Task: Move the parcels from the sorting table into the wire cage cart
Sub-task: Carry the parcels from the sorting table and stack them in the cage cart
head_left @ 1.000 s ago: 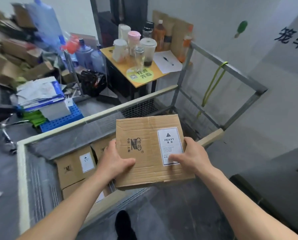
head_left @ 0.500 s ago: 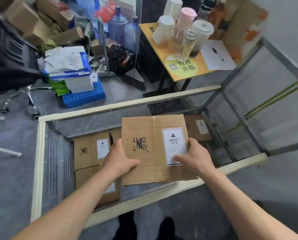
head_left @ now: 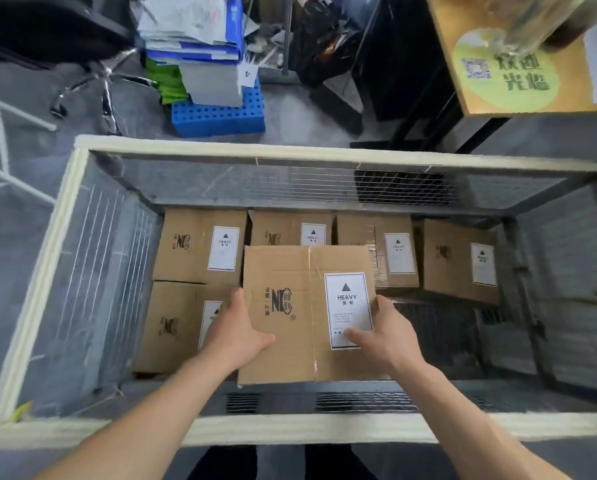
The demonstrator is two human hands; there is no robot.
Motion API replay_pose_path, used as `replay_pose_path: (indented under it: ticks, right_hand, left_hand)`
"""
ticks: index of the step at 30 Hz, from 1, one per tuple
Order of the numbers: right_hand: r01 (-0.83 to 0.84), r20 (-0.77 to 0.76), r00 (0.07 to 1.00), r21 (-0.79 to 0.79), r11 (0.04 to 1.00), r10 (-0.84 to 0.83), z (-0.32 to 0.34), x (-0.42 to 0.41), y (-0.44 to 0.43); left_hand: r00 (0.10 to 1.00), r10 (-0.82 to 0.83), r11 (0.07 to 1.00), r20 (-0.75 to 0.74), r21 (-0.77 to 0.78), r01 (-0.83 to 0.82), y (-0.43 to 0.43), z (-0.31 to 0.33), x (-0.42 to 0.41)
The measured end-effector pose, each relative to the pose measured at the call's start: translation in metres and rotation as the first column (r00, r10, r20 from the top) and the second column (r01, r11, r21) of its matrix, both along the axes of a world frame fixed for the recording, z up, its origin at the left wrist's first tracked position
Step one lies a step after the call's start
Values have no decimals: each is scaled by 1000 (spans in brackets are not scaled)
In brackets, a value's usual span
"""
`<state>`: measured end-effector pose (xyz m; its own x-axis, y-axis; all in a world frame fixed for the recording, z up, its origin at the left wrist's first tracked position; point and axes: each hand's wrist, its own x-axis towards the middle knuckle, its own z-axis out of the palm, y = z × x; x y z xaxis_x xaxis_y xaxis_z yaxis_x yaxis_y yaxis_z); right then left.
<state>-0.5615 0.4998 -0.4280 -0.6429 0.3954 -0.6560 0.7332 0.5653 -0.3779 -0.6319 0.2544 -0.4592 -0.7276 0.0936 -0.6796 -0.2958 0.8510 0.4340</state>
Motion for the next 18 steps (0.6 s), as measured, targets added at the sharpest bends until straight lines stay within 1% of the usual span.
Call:
replay_pose_path:
  ticks: [5,8,13,18]
  right_hand:
    - [-34,57,998,-22,999,35,-53,0,1]
    - [-43,73,996,-44,998,47,-76,-2,-2]
    - [-37,113,993,-59,998,44,-107,-9,-2]
    - [-20,153,988,-67,998,30,-131,-15,0]
  left_hand:
    - [999,11,999,46,-39,-9,1,-50,3]
    - [998,4,999,68,-34,-1,-2,-71,2]
    - [992,-33,998,120,-44,38,-8,-98,-7]
    - [983,-39,999,177,-27,45,-7,-121,-17]
